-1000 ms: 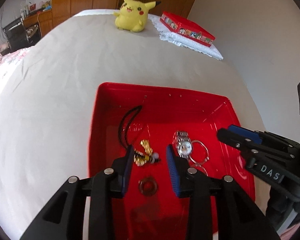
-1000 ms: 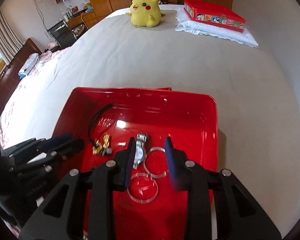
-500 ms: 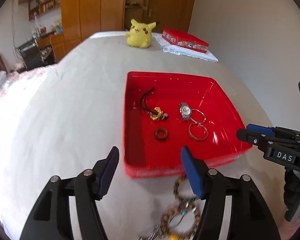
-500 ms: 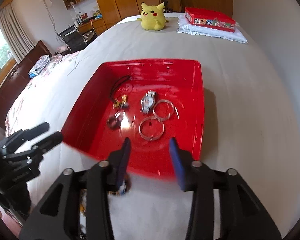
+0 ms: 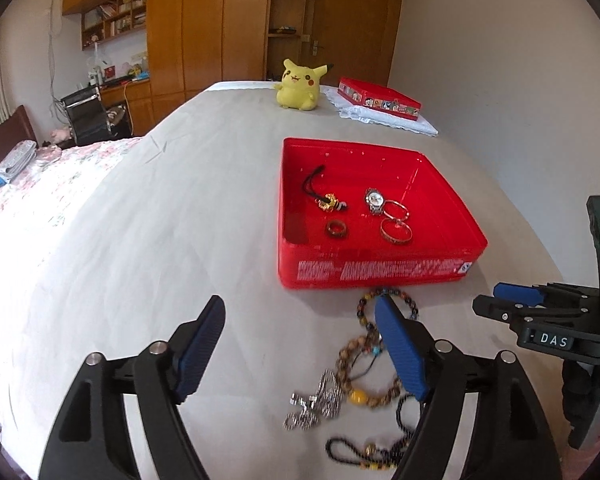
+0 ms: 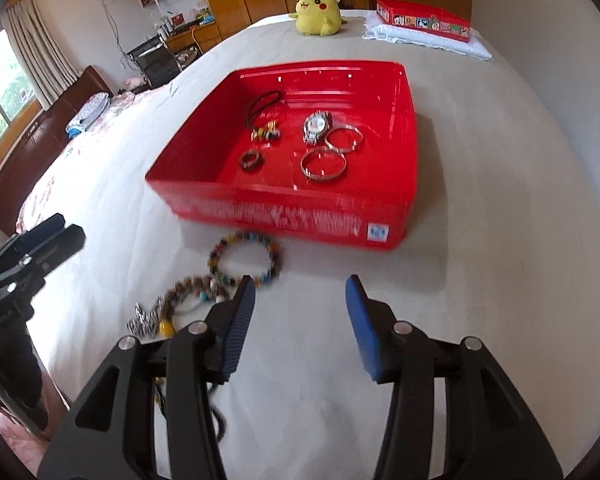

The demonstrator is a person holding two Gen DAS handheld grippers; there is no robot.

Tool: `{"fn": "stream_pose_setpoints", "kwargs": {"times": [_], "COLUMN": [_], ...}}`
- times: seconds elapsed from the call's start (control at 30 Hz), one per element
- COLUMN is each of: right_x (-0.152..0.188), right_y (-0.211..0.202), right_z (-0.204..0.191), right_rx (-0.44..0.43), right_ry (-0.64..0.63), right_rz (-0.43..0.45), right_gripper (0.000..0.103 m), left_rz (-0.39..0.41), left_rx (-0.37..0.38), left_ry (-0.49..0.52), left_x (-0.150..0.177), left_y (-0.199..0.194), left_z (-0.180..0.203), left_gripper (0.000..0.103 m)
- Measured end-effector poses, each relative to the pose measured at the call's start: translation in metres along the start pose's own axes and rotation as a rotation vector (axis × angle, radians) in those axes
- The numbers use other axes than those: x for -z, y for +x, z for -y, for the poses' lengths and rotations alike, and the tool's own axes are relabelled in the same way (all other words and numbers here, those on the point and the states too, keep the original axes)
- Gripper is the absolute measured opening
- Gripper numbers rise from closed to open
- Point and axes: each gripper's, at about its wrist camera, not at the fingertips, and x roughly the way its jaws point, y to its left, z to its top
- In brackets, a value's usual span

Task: Organize jewelry
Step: 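Withdraw both tools from the box back toward the remaining jewelry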

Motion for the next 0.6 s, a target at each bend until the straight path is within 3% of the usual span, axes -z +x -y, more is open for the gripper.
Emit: {"fn": "stream_pose_setpoints", "kwargs": {"times": [0.37,0.47,0.6], "right_x": [0.035,0.043,0.055], "right_y": [0.002,0.002,0.0], "right_z": [-0.014,-0.02,-0.03], "right_rx": [-0.039,-0.071,-0.088], "right_ry": [-0.02,-0.028,-0.051], "right_rz": [-0.066,-0.081,-0.093], "right_gripper": [0.063,0.077,0.078], "left_rz": [-0.014,-0.043,-0.075], "left_rx": [-0.025,-0.031,-0.04], "left_ry": [-0.034,-0.039,-0.048], "left_x": [0.029,0.036,0.047], "left_y": [-0.015,-0.014,-0.014], "left_z": [-0.018,-0.023,-0.029], "left_gripper": [0.086,0.087,0.087]}}
